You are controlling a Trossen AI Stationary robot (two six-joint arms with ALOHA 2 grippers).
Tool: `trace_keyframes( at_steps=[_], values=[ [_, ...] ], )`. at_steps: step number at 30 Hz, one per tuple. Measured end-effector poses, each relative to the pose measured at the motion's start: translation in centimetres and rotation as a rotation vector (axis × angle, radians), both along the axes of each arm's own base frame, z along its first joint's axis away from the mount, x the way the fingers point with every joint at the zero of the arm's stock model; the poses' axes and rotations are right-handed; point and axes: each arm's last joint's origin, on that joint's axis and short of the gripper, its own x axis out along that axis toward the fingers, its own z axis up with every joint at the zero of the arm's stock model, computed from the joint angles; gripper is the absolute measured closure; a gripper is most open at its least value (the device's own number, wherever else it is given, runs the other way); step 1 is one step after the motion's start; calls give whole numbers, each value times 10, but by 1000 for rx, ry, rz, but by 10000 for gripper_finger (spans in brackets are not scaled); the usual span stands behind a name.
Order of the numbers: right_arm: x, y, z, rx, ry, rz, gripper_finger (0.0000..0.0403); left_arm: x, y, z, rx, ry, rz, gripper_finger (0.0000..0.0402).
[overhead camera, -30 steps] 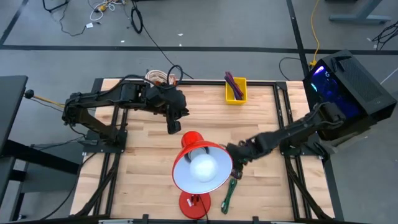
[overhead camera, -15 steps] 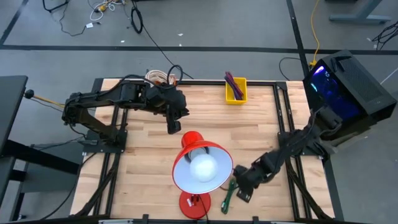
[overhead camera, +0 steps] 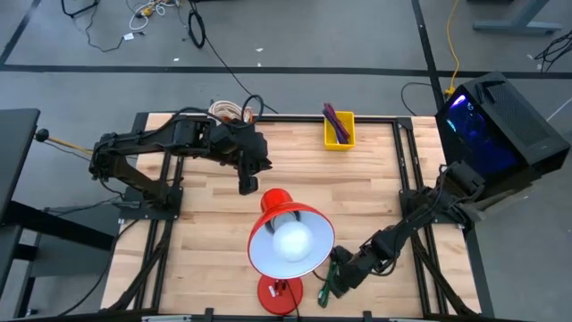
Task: Pick & Place USB Port
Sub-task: Put the green USB cable into the yellow bin
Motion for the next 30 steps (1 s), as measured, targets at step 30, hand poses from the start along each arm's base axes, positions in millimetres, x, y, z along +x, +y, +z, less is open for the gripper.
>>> trace_keyframes(
  at_steps=[30],
  values=[
    [19,-7,-16,113,84,-168,252,-5,-1,-5,63,81,-118,349]
  ],
)
